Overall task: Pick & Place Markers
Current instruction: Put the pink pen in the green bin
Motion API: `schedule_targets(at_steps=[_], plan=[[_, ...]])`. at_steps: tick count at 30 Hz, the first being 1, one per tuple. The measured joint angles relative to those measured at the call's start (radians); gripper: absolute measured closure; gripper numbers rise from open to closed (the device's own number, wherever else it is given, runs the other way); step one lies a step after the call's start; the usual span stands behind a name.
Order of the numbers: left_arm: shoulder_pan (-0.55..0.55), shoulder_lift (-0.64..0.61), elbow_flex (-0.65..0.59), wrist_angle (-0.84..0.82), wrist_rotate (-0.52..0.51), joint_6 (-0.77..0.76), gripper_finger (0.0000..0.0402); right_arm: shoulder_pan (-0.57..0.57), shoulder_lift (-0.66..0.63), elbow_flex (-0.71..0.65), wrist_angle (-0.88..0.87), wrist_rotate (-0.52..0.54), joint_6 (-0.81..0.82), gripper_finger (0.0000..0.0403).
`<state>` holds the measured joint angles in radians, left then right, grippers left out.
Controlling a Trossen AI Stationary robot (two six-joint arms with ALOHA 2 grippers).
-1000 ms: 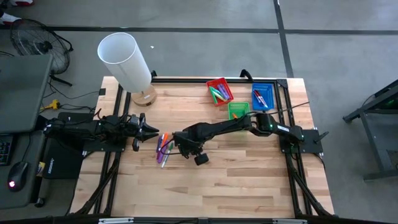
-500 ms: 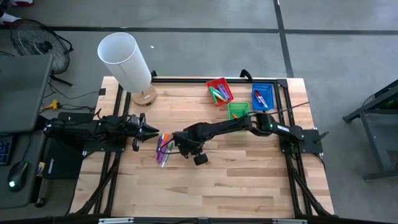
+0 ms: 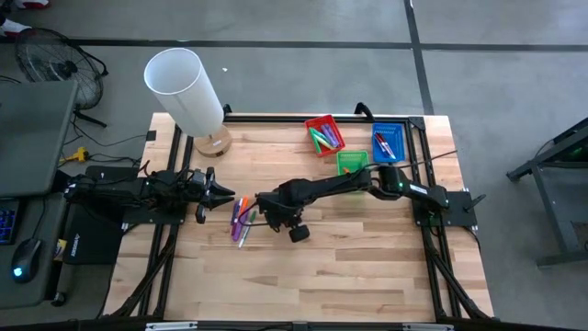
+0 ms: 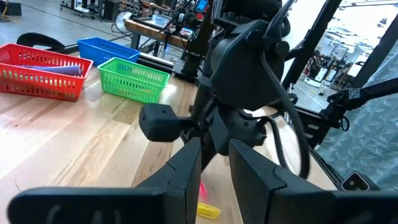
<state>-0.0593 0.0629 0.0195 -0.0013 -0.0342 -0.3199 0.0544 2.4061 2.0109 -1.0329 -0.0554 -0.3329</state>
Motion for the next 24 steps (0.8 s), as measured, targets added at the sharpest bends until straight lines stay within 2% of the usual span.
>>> schedule_targets(at_steps=[12,18,24], plan=[[0.0,0.0,0.0,0.0,0.0,0.0,0.0318,0.01,-0.104,-0.001,-0.165,0.144,0.015,0.0373],[0.0,0.0,0.0,0.0,0.0,0.0,0.0318,0.007,-0.15,0.0,-0.331,0.275,0.127,0.0373],[0.0,0.0,0.0,0.0,0.0,0.0,0.0318,-0.004,-0.177,0.0,-0.455,0.291,0.274,0.0374]])
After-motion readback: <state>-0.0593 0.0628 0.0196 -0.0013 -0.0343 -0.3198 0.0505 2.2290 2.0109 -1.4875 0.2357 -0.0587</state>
